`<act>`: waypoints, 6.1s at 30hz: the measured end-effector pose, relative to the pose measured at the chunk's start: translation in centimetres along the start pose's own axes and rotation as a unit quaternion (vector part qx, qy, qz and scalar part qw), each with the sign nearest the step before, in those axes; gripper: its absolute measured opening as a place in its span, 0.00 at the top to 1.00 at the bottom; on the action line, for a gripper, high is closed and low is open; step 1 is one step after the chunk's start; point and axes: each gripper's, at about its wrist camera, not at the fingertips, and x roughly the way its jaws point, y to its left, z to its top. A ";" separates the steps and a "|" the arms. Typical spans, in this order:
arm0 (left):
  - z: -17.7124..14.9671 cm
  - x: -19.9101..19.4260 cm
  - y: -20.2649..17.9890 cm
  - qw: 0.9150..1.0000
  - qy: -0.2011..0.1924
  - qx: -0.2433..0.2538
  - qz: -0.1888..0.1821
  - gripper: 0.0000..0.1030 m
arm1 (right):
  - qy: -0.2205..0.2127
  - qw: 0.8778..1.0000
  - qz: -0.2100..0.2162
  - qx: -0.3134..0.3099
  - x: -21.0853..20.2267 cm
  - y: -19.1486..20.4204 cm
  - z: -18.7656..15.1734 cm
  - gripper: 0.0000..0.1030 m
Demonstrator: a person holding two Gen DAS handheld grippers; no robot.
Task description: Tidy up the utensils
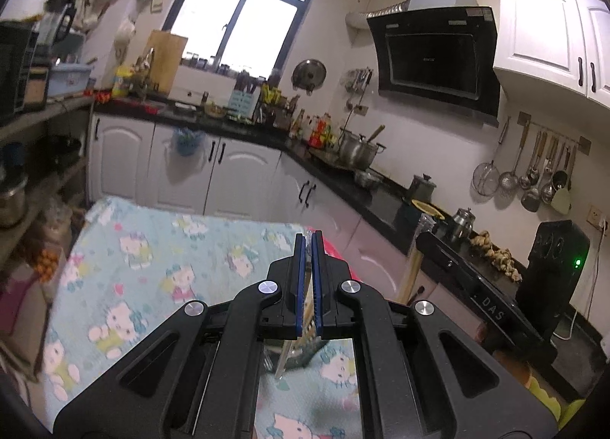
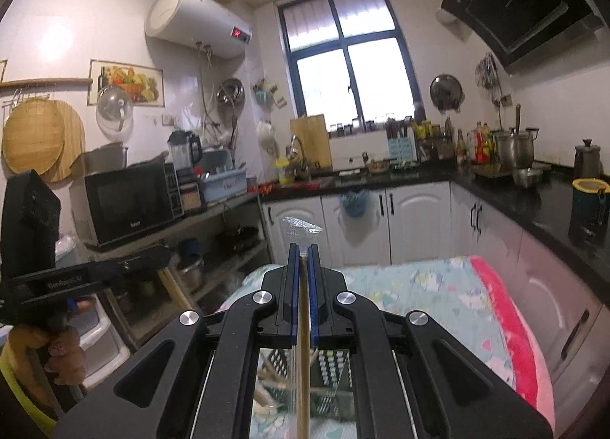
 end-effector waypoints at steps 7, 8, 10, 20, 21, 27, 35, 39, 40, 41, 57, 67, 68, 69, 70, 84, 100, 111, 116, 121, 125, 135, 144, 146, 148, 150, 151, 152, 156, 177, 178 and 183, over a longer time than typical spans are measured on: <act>2.3 0.4 -0.4 0.999 -0.022 0.019 0.020 0.99 | -0.036 0.999 -0.020 -0.010 0.9 -0.9 1.4 0.96; 2.4 0.5 -0.4 0.999 -0.024 0.020 0.022 0.99 | -0.039 0.999 -0.021 -0.011 1.1 -1.0 1.5 0.96; 2.8 1.0 -0.2 0.999 -0.028 0.019 0.026 0.99 | -0.047 0.999 -0.025 -0.013 1.5 -1.4 1.7 0.96; 3.1 3.8 1.5 0.998 -0.040 -0.002 0.057 0.99 | -0.081 0.995 -0.047 -0.046 4.2 -2.1 1.6 0.95; 2.8 4.2 1.8 0.997 -0.039 -0.006 0.059 0.99 | -0.082 0.994 -0.051 -0.048 4.5 -2.2 1.5 0.95; 1.1 5.9 2.9 0.997 -0.031 -0.014 0.067 0.99 | -0.086 0.992 -0.076 -0.050 6.8 -2.9 -0.1 0.95; -0.9 7.3 3.9 0.997 -0.020 -0.018 0.075 0.99 | -0.075 0.992 -0.092 -0.052 9.4 -3.3 -3.2 0.95; -2.0 8.0 4.2 0.997 -0.006 -0.021 0.076 0.99 | -0.066 0.992 -0.099 -0.048 10.3 -3.5 -4.8 0.95; -2.2 8.2 4.3 0.997 -0.002 -0.021 0.076 0.99 | -0.061 0.992 -0.100 -0.045 10.6 -3.6 -5.3 0.95; -2.4 8.3 4.3 0.997 0.001 -0.021 0.076 0.99 | -0.059 0.992 -0.101 -0.045 10.8 -3.6 -5.5 0.95; -4.7 9.0 5.2 0.996 0.041 -0.030 0.078 0.86 | -0.019 0.996 -0.088 0.000 10.9 -4.7 -8.5 0.73; -4.5 6.3 4.5 0.995 0.034 -0.034 0.084 0.32 | 0.003 0.998 -0.059 0.015 7.0 -4.5 -8.4 0.53; -4.5 6.0 4.3 0.995 0.033 -0.033 0.086 0.26 | 0.007 0.998 -0.054 0.014 6.6 -4.3 -8.3 0.51; -4.5 5.7 4.2 0.995 0.033 -0.032 0.088 0.22 | 0.010 0.999 -0.050 0.011 6.0 -4.1 -8.3 0.50; -4.5 5.2 4.0 0.995 0.031 -0.031 0.091 0.18 | 0.011 0.999 -0.048 0.008 5.6 -4.0 -8.3 0.49; -7.4 1.5 3.0 0.989 0.046 -0.020 0.137 0.10 | 0.030 0.999 -0.034 -0.007 -0.3 -1.5 -9.0 0.18; -13.3 0.9 2.7 0.983 0.087 -0.009 0.161 0.10 | 0.096 0.994 -0.056 -0.016 -2.5 -0.7 -14.0 0.07; -16.4 1.0 2.9 0.978 0.104 -0.004 0.183 0.10 | 0.140 0.987 -0.073 -0.018 -3.1 -1.4 -17.7 0.07; -17.8 0.8 2.8 0.977 0.106 0.004 0.184 0.10 | 0.157 0.985 -0.074 -0.025 -3.1 -1.2 -19.2 0.07; -18.9 0.8 2.0 0.979 0.091 0.019 0.183 0.10 | 0.147 0.985 -0.079 -0.039 -3.6 -0.7 -20.6 0.06; -19.7 0.7 1.4 0.981 0.078 0.030 0.177 0.10 | 0.114 0.988 -0.089 -0.051 -4.4 -0.4 -21.0 0.06; -20.6 -0.2 0.7 0.985 0.029 0.039 0.163 0.10 | 0.053 0.990 -0.112 -0.065 -5.8 -0.5 -21.4 0.06; -21.0 -0.1 0.9 0.985 0.032 0.033 0.167 0.10 | 0.065 0.990 -0.115 -0.055 -5.5 -0.6 -22.0 0.06; -21.0 0.0 1.0 0.985 0.032 0.033 0.166 0.10 | 0.065 0.990 -0.113 -0.056 -5.5 -0.5 -22.0 0.06; -21.0 -0.1 1.0 0.985 0.029 0.033 0.169 0.10 | 0.064 0.990 -0.113 -0.056 -5.5 -0.4 -22.0 0.06; -21.0 -0.1 1.0 0.984 0.027 0.033 0.173 0.10 | 0.063 0.990 -0.113 -0.055 -5.5 -0.3 -22.0 0.06; -21.0 -0.1 1.0 0.984 0.026 0.032 0.172 0.10 | 0.062 0.990 -0.113 -0.055 -5.5 -0.3 -22.0 0.06; -21.0 -0.1 1.0 0.984 0.027 0.032 0.172 0.10 | 0.060 0.990 -0.114 -0.055 -5.5 -0.3 -21.9 0.06; -21.0 -0.1 1.0 0.984 0.026 0.033 0.173 0.10 | 0.059 0.990 -0.117 -0.053 -5.7 -0.3 -22.0 0.06; -21.0 -0.2 1.1 0.984 0.025 0.031 0.173 0.10 | 0.061 0.990 -0.115 -0.053 -5.7 -0.2 -22.0 0.06; -21.0 -0.2 1.1 0.984 0.025 0.032 0.174 0.10 | 0.062 0.990 -0.114 -0.053 -5.6 -0.1 -22.1 0.06; -21.0 -0.1 1.1 0.984 0.025 0.032 0.174 0.10 | 0.060 0.990 -0.115 -0.053 -5.6 -0.1 -22.2 0.06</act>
